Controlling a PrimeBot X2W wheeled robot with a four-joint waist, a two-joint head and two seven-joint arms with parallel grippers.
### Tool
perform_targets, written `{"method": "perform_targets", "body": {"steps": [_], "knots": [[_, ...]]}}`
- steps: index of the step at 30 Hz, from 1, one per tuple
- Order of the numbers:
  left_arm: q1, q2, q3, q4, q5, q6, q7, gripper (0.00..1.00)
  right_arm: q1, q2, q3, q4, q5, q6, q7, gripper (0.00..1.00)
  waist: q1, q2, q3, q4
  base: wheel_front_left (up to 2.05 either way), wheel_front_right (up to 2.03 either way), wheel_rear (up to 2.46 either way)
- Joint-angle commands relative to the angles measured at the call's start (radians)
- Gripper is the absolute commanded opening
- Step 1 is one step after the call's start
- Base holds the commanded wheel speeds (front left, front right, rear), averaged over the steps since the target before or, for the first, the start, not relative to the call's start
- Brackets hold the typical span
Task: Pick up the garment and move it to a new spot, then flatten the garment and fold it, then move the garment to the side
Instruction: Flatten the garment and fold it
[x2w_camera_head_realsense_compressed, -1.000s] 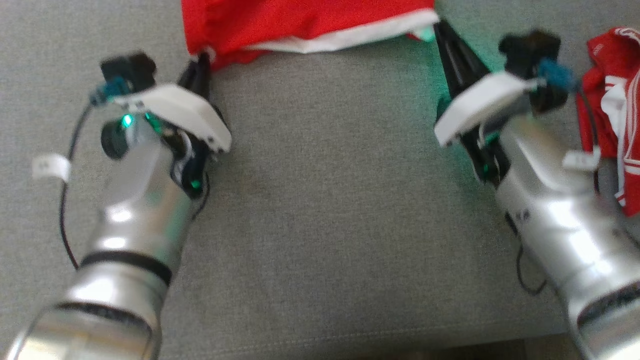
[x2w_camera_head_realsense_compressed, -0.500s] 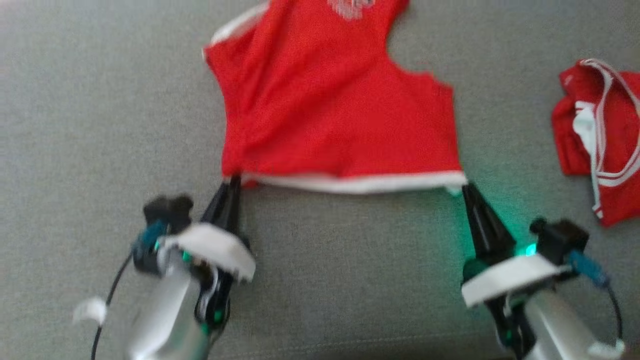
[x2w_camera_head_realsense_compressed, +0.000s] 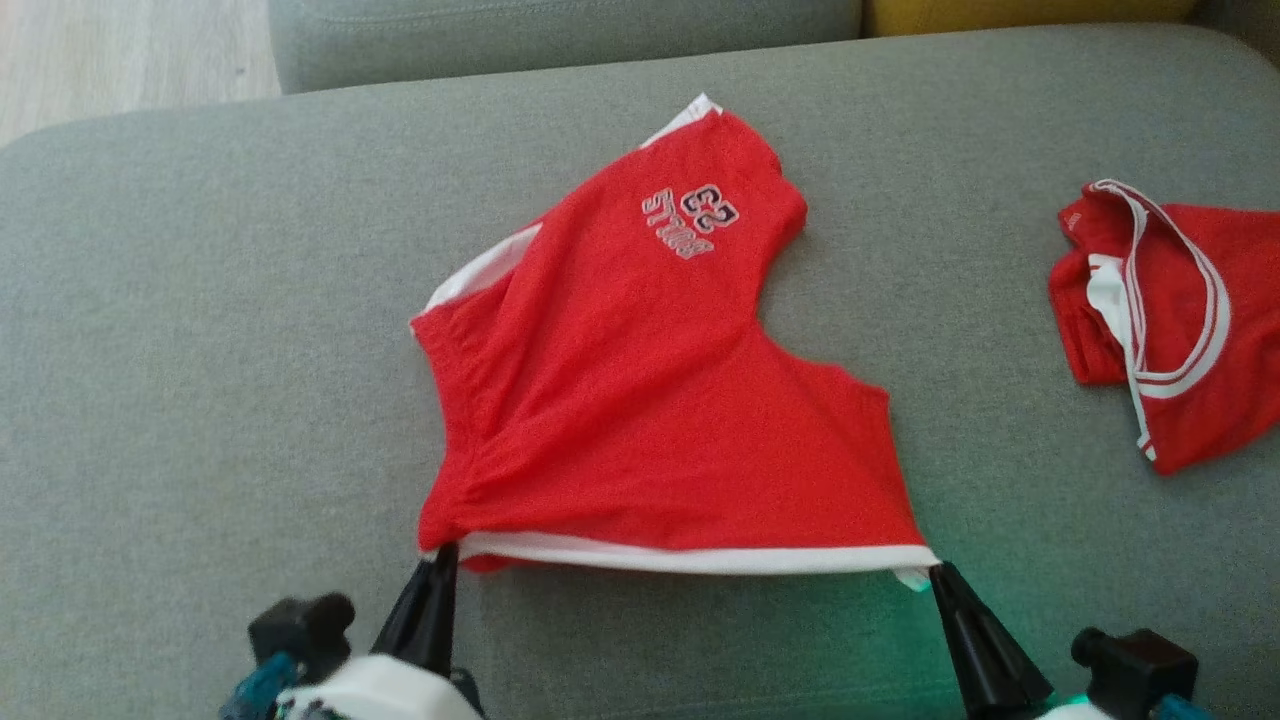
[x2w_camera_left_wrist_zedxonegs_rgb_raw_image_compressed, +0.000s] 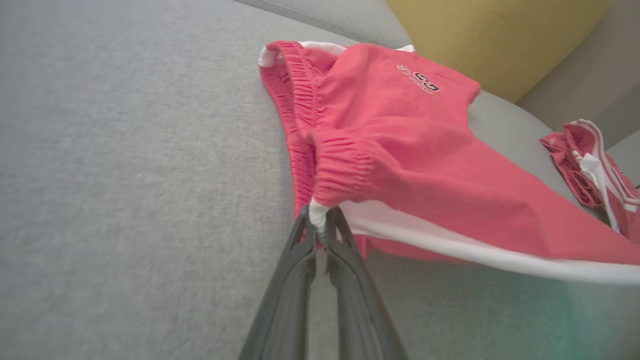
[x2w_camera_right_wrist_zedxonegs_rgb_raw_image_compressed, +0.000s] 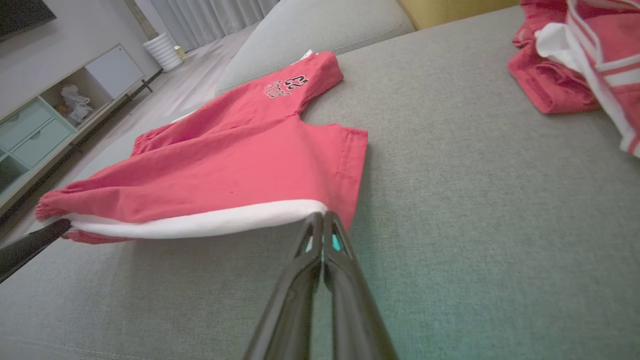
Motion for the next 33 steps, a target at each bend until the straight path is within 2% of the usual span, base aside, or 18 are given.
{"method": "perform_targets", "body": {"steps": [1, 3, 7, 13, 18, 24, 31, 33], "knots": [[0.007, 0.017, 0.041, -0.067, -0.011, 0.019, 0.007, 0.0, -0.001, -0.002, 0.009, -0.061, -0.011, 0.007, 0.013, 0.0, 0.0001, -0.0001, -0.006, -0.001, 0.0, 0.0, 0.0], [0.041, 0.019, 0.044, -0.112, -0.017, 0.036, 0.022, 0.0, 0.022, 0.002, 0.0, -0.09, -0.018, 0.007, 0.031, 0.0, 0.0001, -0.0001, -0.009, 0.0, 0.0, 0.0, 0.0], [0.057, 0.021, 0.045, -0.157, -0.029, 0.04, 0.035, 0.0, 0.021, 0.002, -0.018, -0.114, -0.03, 0.007, 0.052, 0.0, 0.0001, -0.0001, -0.005, 0.008, 0.0, 0.0, 0.0], [-0.057, 0.012, 0.039, -0.14, -0.04, 0.019, 0.066, 0.0, -0.147, -0.058, -0.038, -0.086, -0.035, 0.007, 0.058, 0.0, 0.0001, -0.0001, 0.055, 0.035, 0.0, 0.0, 0.0], [-0.227, -0.006, 0.029, -0.075, -0.055, -0.012, 0.112, 0.0, -0.399, -0.143, 0.006, 0.025, -0.009, 0.007, 0.032, 0.0, 0.0001, -0.0001, 0.142, 0.075, 0.0, 0.0, 0.0], [-0.447, -0.033, 0.019, 0.025, -0.059, -0.05, 0.118, 0.0, -0.728, -0.23, 0.103, 0.22, 0.037, 0.007, 0.002, 0.0, 0.0001, -0.0001, 0.24, 0.134, 0.0, 0.0, 0.0], [-0.639, -0.065, 0.01, 0.171, -0.065, -0.072, 0.062, 0.0, -1.061, -0.288, 0.268, 0.471, 0.117, 0.007, -0.037, 0.0, 0.0001, -0.0001, 0.316, 0.191, 0.0, 0.0, 0.0], [-0.66, -0.068, 0.011, 0.191, -0.068, -0.072, 0.048, 0.0, -1.098, -0.292, 0.291, 0.504, 0.129, 0.007, -0.043, 0.0, 0.0001, -0.0001, 0.324, 0.198, 0.0, 0.0, 0.0]]}}
